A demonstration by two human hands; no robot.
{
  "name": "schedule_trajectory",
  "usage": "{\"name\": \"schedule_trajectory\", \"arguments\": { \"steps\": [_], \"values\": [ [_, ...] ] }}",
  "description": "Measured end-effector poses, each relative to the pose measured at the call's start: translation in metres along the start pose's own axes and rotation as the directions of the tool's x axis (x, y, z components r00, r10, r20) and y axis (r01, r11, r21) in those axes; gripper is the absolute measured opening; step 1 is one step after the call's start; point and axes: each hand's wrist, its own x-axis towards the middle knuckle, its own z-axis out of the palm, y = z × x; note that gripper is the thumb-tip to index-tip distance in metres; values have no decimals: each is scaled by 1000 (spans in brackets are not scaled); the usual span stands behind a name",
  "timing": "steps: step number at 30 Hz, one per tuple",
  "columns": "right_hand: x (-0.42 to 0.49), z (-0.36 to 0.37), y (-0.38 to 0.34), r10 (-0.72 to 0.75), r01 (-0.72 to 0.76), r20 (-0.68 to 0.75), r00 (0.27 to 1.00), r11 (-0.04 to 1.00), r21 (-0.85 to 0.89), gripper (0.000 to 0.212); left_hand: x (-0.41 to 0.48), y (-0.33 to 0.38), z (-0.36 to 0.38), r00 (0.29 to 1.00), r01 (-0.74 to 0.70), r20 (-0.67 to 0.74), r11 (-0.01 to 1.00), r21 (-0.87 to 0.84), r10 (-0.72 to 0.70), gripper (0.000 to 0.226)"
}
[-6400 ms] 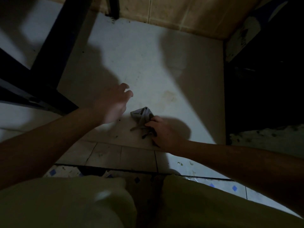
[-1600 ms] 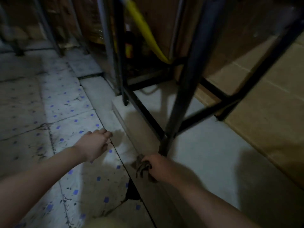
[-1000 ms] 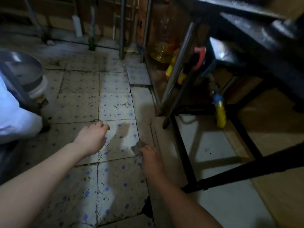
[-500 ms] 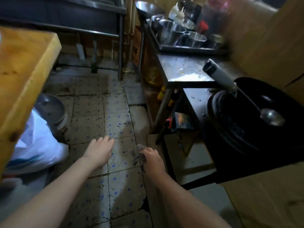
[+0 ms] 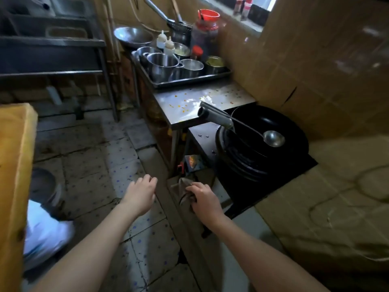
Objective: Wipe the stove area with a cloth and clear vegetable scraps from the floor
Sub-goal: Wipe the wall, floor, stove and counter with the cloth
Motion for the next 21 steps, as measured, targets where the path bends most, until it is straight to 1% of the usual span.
{"name": "schedule_trajectory", "arguments": {
  "steps": [5, 8, 11, 14, 17, 21],
  "values": [
    [-17, -34, 36, 180, -179, -101, 978, 984, 23, 44, 24, 39, -17, 994, -113, 5, 993, 14, 113, 36],
    [-32, -49, 54, 251, -252, -159, 955, 968, 15, 42, 35, 59, -22, 983, -186, 13, 982, 36, 185, 31],
    [-46, -61, 68, 355, -353, -216, 910, 934, 49, 39, 47, 77, -23, 965, -258, 57, 962, 83, 254, 34],
    [-53, -67, 80, 438, -427, -221, 871, 899, 99, 39, 62, 90, -20, 945, -325, 84, 937, 127, 316, 35],
    [-58, -70, 93, 512, -487, -238, 825, 859, 161, 37, 76, 101, -16, 925, -379, 99, 915, 141, 367, 39],
    [-61, -69, 113, 601, -555, -250, 759, 798, 233, 38, 89, 108, -7, 907, -417, 122, 903, 106, 404, 36]
  ]
}}
